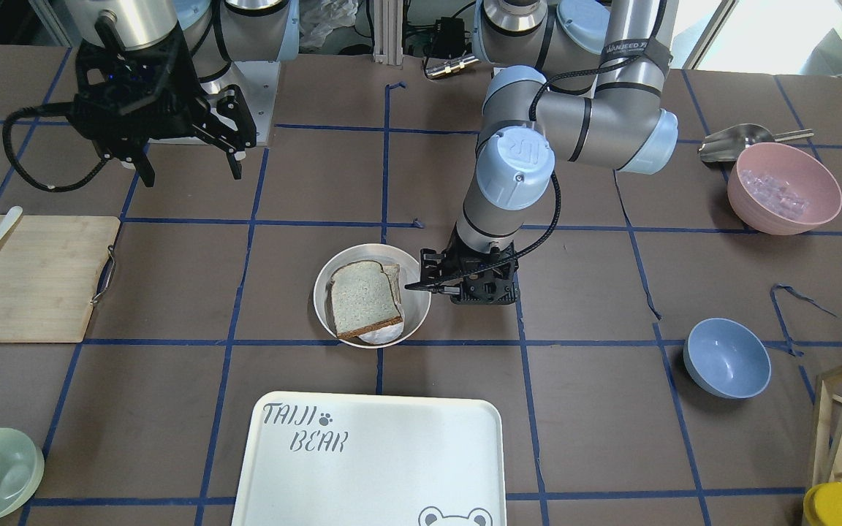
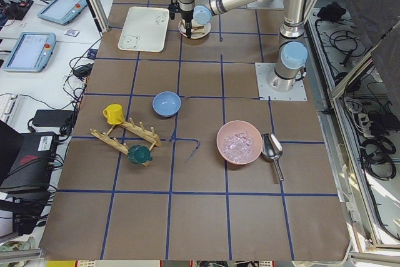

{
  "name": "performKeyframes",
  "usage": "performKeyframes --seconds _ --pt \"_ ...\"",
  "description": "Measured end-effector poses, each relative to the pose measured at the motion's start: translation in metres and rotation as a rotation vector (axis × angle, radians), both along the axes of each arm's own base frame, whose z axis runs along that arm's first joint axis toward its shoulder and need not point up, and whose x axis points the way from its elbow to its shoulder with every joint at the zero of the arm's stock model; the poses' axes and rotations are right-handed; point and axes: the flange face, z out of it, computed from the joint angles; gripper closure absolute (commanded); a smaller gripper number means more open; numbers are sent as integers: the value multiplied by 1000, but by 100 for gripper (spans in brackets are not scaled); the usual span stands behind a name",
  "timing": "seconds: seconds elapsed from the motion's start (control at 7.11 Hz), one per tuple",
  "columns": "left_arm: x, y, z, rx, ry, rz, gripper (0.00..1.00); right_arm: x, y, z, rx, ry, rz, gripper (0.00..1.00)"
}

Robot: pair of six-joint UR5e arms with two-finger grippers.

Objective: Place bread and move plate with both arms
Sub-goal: 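Open the right gripper and raise it away while the left arm approaches the plate, then grasp the white plate rim with the left gripper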

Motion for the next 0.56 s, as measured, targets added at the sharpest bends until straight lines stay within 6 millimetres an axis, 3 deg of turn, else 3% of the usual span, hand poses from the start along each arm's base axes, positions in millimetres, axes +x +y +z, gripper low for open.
performKeyframes --seconds 0.42,0.56 --pt "-16 1 -38 56 20 -3 29 -14 9 25 73 -1 -6 0" --pt "-20 0 -47 67 31 -1 33 -14 6 27 94 3 -4 0"
